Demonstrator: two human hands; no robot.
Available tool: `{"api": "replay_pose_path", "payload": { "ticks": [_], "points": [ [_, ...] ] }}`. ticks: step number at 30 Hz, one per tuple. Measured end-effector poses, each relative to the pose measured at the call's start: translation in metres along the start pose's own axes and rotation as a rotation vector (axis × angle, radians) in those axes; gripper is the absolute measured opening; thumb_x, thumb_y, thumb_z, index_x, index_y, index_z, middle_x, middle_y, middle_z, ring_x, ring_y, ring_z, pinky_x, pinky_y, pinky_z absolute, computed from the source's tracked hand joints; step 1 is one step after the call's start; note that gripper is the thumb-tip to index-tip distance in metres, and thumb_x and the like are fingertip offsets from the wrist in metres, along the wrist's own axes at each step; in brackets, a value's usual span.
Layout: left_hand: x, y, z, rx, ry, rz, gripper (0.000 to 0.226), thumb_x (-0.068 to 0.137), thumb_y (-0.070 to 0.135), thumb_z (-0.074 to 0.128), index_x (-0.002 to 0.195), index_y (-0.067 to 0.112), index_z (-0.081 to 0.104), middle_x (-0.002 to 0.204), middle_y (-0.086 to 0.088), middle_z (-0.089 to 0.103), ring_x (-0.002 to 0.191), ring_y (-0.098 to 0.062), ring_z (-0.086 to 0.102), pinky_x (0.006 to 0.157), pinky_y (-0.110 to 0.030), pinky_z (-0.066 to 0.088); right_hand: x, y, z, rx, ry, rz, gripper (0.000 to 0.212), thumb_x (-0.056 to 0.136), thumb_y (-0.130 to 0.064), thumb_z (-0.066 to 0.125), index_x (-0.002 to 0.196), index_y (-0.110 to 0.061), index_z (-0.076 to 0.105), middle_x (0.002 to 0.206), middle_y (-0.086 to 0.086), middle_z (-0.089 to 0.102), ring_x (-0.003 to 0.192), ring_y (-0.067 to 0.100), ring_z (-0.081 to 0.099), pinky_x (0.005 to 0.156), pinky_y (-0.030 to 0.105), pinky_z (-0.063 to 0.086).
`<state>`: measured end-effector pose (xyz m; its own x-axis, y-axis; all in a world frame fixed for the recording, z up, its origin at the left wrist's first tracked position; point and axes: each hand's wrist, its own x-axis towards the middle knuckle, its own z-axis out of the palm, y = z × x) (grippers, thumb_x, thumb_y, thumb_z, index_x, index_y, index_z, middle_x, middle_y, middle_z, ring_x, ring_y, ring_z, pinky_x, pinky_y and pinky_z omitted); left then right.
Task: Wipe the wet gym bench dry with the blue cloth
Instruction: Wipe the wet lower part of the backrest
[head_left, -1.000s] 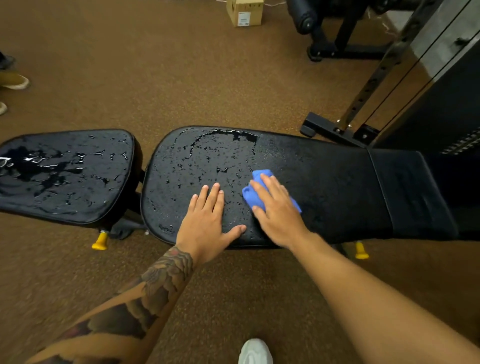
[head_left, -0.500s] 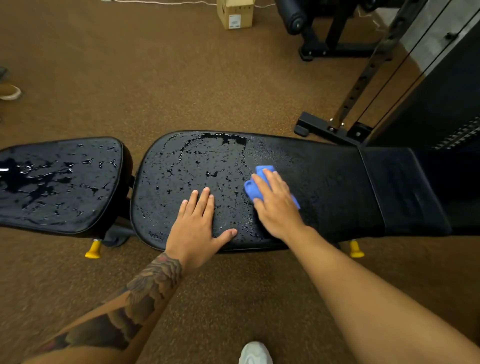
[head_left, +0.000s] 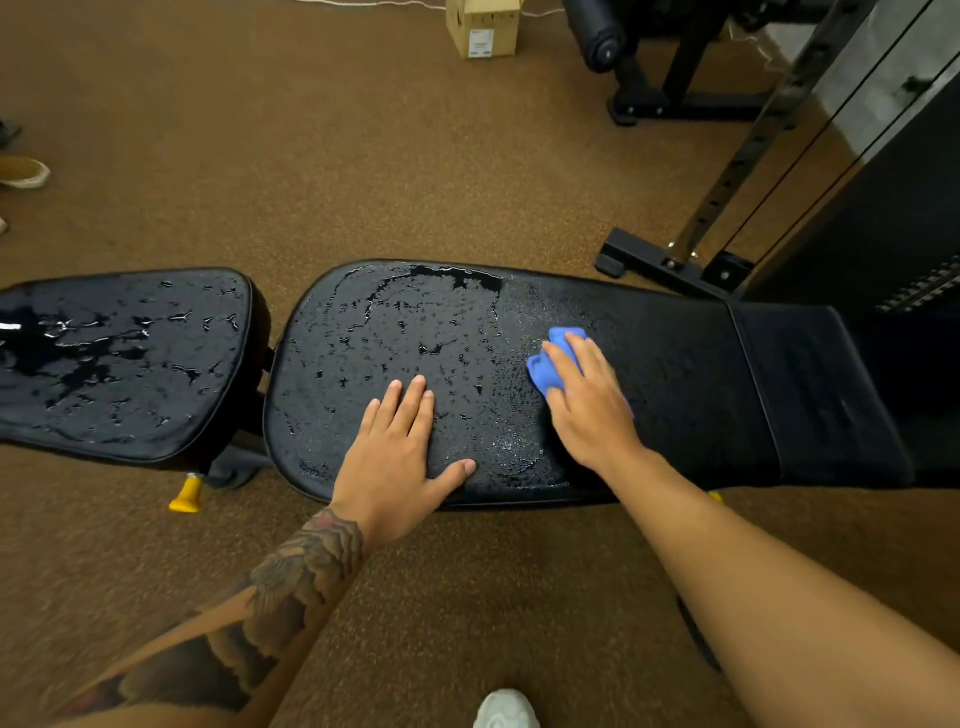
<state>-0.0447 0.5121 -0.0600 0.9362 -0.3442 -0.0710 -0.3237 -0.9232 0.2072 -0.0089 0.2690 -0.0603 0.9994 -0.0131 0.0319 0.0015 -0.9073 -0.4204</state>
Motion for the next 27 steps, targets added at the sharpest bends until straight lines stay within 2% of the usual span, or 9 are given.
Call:
{"api": "replay_pose_path", "payload": {
  "ticks": [2, 5, 8, 10, 14, 18, 20, 24, 27],
  "points": [
    [0.000, 0.000, 0.001, 0.005, 0.009, -0.001, 0.095, 0.085, 0.076, 0.028, 0.152, 0.008, 0.018, 0.162, -0.005, 0.009, 0.148, -0.025, 0.002, 0.119, -0.041, 0.003, 0.007, -0.021, 0.010, 0.008, -0.025, -0.041, 0.054, 0.088, -0.020, 0.039, 0.142, -0.013, 0.042, 0.152, 0.017, 0.029, 0.141, 0.037, 0.021, 0.116, 0.043, 0.016],
    [0.000, 0.000, 0.004, 0.008, 0.007, 0.004, 0.096, 0.084, 0.075, 0.026, 0.151, 0.007, 0.021, 0.161, -0.006, 0.013, 0.148, -0.026, 0.007, 0.119, -0.042, 0.007, -0.024, -0.039, 0.017, 0.045, -0.127, -0.207, 0.058, 0.086, -0.022, 0.041, 0.144, -0.019, 0.039, 0.155, 0.010, 0.027, 0.144, 0.028, 0.016, 0.118, 0.042, 0.013],
    [0.000, 0.000, 0.003, 0.013, 0.002, 0.001, 0.096, 0.083, 0.076, 0.024, 0.151, 0.008, 0.021, 0.161, -0.006, 0.012, 0.148, -0.025, 0.006, 0.119, -0.041, 0.006, -0.073, -0.027, 0.005, 0.064, -0.182, -0.348, 0.055, 0.086, -0.021, 0.041, 0.141, -0.019, 0.043, 0.154, 0.005, 0.031, 0.144, 0.024, 0.020, 0.118, 0.039, 0.016],
    [0.001, 0.000, 0.001, 0.010, -0.014, -0.002, 0.097, 0.084, 0.077, 0.023, 0.152, 0.009, 0.017, 0.162, -0.005, 0.007, 0.149, -0.024, 0.001, 0.119, -0.040, 0.003, -0.087, -0.006, -0.006, 0.063, -0.183, -0.371, 0.054, 0.084, -0.020, 0.041, 0.138, -0.016, 0.048, 0.151, 0.006, 0.035, 0.142, 0.024, 0.025, 0.117, 0.038, 0.018],
    [0.000, 0.000, -0.002, 0.003, -0.016, 0.001, 0.096, 0.085, 0.077, 0.024, 0.153, 0.011, 0.011, 0.162, -0.003, 0.002, 0.148, -0.023, -0.005, 0.120, -0.039, -0.001, -0.056, 0.020, -0.011, 0.089, -0.080, -0.154, 0.055, 0.082, -0.021, 0.035, 0.133, -0.014, 0.053, 0.147, 0.012, 0.039, 0.139, 0.031, 0.030, 0.117, 0.041, 0.021],
    [0.000, 0.000, -0.003, 0.024, -0.031, -0.004, 0.096, 0.085, 0.078, 0.020, 0.153, 0.011, 0.009, 0.162, -0.003, 0.000, 0.148, -0.022, -0.005, 0.119, -0.039, -0.002, 0.003, 0.001, 0.005, 0.080, 0.005, 0.017, 0.055, 0.085, -0.017, 0.036, 0.138, -0.015, 0.048, 0.151, 0.013, 0.033, 0.141, 0.033, 0.024, 0.117, 0.039, 0.017],
    [0.001, 0.000, -0.002, 0.032, -0.033, -0.006, 0.098, 0.083, 0.079, 0.017, 0.153, 0.011, 0.011, 0.162, -0.003, 0.001, 0.148, -0.022, -0.004, 0.120, -0.039, 0.000, 0.014, -0.021, 0.014, 0.089, -0.019, -0.042, 0.052, 0.087, -0.012, 0.042, 0.139, -0.014, 0.046, 0.152, 0.013, 0.031, 0.142, 0.033, 0.022, 0.117, 0.040, 0.016],
    [0.002, -0.001, 0.000, -0.009, -0.028, -0.008, 0.098, 0.082, 0.078, 0.024, 0.152, 0.010, 0.018, 0.162, -0.004, 0.008, 0.148, -0.023, 0.003, 0.120, -0.041, 0.006, -0.026, -0.031, 0.009, 0.097, -0.191, -0.346, 0.055, 0.084, -0.016, 0.039, 0.138, -0.017, 0.047, 0.151, 0.006, 0.034, 0.143, 0.024, 0.021, 0.118, 0.037, 0.015],
    [0.004, -0.002, -0.003, -0.022, -0.031, -0.012, 0.098, 0.082, 0.079, 0.027, 0.152, 0.011, 0.019, 0.162, -0.002, 0.007, 0.149, -0.023, 0.002, 0.120, -0.040, 0.006, -0.042, 0.001, -0.009, 0.114, -0.215, -0.378, 0.054, 0.082, -0.017, 0.036, 0.133, -0.015, 0.054, 0.148, 0.005, 0.040, 0.141, 0.022, 0.027, 0.117, 0.036, 0.020]
  ]
}}
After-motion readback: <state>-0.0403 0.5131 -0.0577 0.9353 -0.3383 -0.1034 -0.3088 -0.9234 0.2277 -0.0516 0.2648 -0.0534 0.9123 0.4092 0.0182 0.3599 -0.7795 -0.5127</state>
